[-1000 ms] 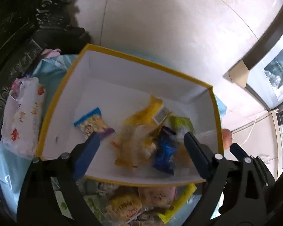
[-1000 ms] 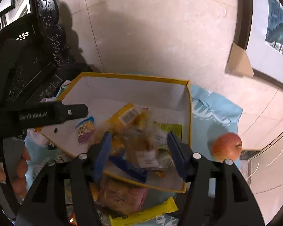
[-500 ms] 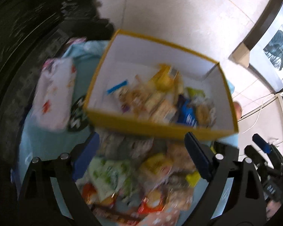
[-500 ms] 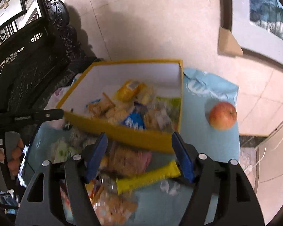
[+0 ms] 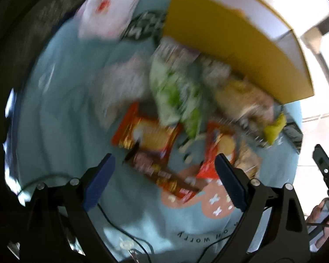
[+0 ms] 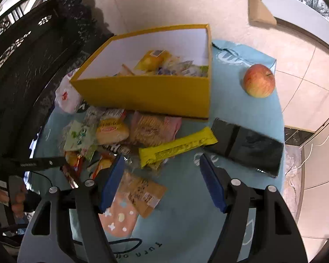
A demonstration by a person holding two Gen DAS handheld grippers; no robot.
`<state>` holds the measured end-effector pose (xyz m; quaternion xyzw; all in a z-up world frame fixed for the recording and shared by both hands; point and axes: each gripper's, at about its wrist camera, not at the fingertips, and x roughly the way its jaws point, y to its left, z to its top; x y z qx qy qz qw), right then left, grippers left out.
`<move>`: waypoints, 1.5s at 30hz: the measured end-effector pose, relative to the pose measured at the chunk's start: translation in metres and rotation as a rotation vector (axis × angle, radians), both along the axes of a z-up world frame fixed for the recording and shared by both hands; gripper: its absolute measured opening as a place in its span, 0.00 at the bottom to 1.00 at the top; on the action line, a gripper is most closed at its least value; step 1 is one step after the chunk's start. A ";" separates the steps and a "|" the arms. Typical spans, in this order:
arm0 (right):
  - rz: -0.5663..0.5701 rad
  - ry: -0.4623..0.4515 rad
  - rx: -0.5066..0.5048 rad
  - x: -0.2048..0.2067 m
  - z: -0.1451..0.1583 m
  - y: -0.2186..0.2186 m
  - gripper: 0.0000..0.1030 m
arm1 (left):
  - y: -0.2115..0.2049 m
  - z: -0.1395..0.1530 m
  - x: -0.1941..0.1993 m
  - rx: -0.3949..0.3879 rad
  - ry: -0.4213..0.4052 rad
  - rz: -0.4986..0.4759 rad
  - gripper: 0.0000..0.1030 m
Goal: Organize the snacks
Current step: 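Move both open grippers back over the snack pile, then grasp a brown chocolate bar with the left gripper while the right grasps a paper pastry bag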
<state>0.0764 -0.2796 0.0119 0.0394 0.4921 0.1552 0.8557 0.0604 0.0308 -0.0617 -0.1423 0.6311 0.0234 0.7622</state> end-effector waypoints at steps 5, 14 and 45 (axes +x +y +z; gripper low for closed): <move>0.033 0.008 -0.003 -0.002 -0.003 0.006 0.69 | 0.000 -0.020 -0.014 -0.023 0.070 0.084 0.91; 0.084 0.032 -0.015 -0.001 -0.009 0.009 0.69 | -0.002 -0.055 -0.022 -0.019 0.131 0.164 0.85; 0.506 0.205 -0.205 -0.006 -0.102 0.095 0.45 | -0.008 -0.009 -0.023 0.081 0.008 -0.002 0.23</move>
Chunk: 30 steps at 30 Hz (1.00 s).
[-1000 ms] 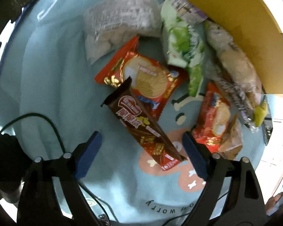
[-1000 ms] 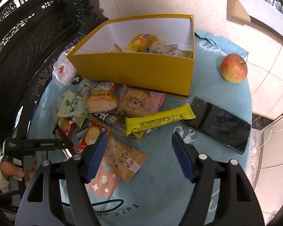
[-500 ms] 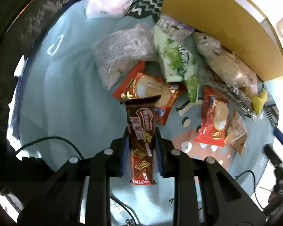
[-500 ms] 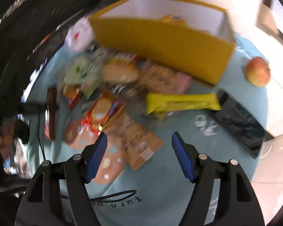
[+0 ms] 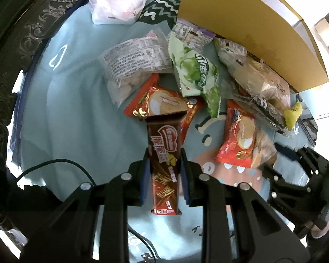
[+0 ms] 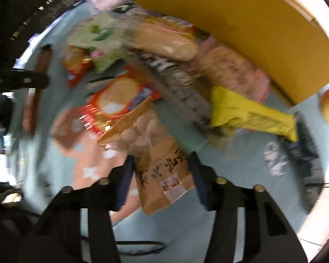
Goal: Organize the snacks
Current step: 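Grasp a brown chocolate bar with the left gripper while the right grasps a paper pastry bag, then carry both snacks over the yellow box and open both grippers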
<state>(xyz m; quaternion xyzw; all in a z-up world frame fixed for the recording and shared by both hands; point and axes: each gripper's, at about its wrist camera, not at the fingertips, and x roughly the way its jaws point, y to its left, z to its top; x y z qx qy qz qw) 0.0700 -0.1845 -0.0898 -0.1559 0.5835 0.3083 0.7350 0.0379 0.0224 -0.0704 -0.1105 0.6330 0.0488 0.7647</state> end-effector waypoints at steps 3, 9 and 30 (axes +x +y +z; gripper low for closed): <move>-0.018 0.000 0.055 -0.006 0.015 -0.006 0.26 | 0.007 0.001 0.005 -0.001 -0.010 -0.013 0.23; -0.056 0.032 0.074 -0.011 0.020 -0.021 0.26 | 0.001 0.007 0.013 -0.005 -0.014 -0.044 0.23; -0.120 -0.028 0.079 -0.006 0.035 -0.021 0.37 | 0.002 0.012 0.010 -0.029 -0.051 -0.057 0.23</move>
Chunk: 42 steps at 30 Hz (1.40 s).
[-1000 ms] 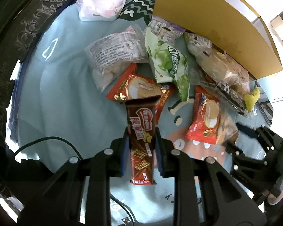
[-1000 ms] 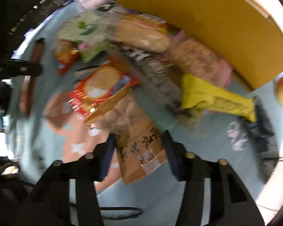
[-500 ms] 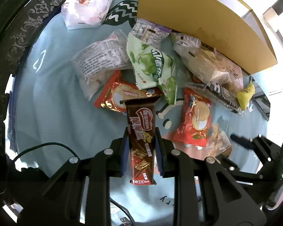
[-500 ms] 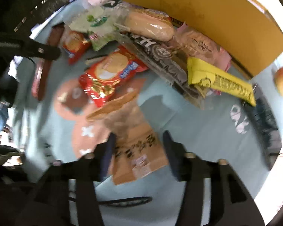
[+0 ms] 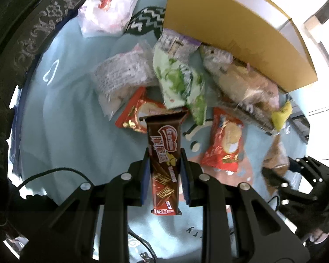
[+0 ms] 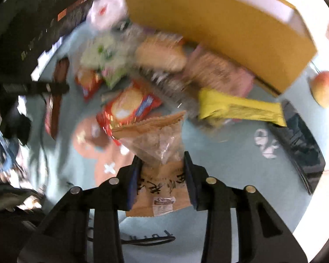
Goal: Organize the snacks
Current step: 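Carry both snacks over the yellow box and open both grippers, then move both open grippers back over the snack pile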
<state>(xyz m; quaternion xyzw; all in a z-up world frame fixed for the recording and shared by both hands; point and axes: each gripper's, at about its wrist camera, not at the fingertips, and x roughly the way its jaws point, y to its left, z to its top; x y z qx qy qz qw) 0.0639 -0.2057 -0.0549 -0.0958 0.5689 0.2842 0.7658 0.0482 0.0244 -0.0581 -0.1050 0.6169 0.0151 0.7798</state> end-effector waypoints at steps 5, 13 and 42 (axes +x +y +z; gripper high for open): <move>-0.120 -0.098 0.141 0.017 0.058 -0.033 0.37 | -0.009 0.046 0.016 -0.009 -0.148 -0.040 0.23; -0.314 -0.335 0.246 0.061 0.131 -0.080 0.37 | -0.039 0.105 0.074 -0.065 -0.323 -0.095 0.23; -0.414 -0.395 0.150 0.131 0.101 -0.056 0.63 | -0.072 0.093 0.178 -0.095 -0.372 0.034 0.93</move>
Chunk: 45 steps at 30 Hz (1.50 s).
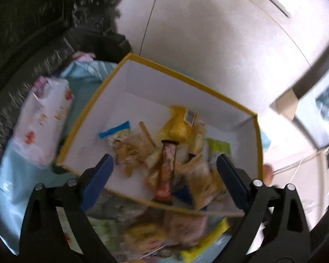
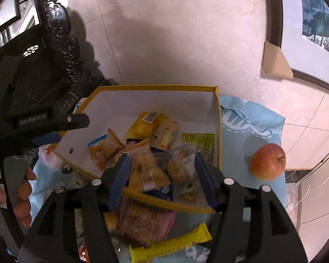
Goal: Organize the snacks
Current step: 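Move both open grippers back over the snack pile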
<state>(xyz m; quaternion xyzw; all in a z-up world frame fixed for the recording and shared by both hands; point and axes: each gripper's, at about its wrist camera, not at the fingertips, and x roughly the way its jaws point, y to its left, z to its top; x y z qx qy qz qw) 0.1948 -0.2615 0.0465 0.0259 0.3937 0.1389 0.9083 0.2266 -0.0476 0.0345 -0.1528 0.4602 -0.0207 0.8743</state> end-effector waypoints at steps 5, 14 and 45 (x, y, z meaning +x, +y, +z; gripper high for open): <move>0.002 0.014 -0.023 -0.030 0.005 -0.005 0.63 | 0.005 0.006 -0.040 0.098 -0.002 -0.076 0.94; -0.010 0.182 -0.006 -0.078 -0.030 -0.017 0.64 | 0.051 -0.029 -0.101 0.193 0.114 -0.058 0.94; 0.057 0.408 0.025 -0.081 -0.085 0.019 0.64 | 0.099 -0.128 -0.105 0.475 0.316 -0.256 0.94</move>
